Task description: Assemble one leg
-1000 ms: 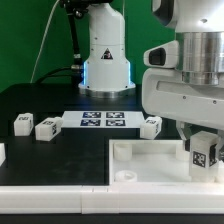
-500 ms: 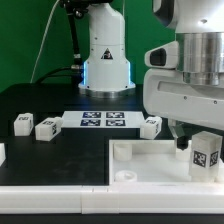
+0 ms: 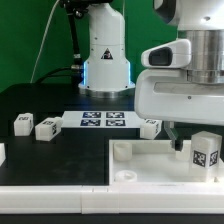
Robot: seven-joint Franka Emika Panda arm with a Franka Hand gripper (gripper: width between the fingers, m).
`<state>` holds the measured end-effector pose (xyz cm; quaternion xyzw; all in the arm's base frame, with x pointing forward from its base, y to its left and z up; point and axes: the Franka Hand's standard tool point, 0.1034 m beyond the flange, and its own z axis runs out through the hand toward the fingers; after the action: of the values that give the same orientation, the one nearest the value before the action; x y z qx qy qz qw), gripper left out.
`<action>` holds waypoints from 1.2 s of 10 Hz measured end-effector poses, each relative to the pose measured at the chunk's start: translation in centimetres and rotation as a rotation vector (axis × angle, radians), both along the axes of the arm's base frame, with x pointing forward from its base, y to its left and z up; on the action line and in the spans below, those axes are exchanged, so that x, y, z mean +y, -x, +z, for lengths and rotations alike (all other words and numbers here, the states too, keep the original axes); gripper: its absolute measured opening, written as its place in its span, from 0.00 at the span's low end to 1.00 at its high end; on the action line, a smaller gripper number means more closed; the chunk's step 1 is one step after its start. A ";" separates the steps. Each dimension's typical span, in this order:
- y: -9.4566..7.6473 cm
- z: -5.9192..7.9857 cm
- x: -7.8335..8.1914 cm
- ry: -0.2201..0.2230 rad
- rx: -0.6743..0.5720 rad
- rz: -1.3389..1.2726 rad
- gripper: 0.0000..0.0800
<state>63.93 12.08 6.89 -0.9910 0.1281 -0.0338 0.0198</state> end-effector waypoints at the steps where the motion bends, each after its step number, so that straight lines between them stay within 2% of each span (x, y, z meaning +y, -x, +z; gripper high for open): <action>1: 0.1 -0.1 0.3 0.007 -0.003 0.108 0.81; 6: 0.0 -0.1 0.0 0.052 -0.015 0.567 0.81; 8: 0.0 0.0 -0.1 0.063 -0.016 0.641 0.81; 9: 0.0 -0.1 -0.2 0.066 -0.016 0.661 0.63; 10: 0.0 -0.1 -0.2 0.066 -0.016 0.654 0.63; 11: 0.0 -0.1 -0.2 0.066 -0.016 0.653 0.44; 12: 0.0 -0.1 -0.2 0.064 -0.015 0.630 0.36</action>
Offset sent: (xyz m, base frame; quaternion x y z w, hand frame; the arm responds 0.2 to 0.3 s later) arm -0.0047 0.0086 -0.0003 0.0288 -0.0084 -0.1681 0.9853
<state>63.93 11.84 6.82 -0.9817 -0.1866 -0.0374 -0.0008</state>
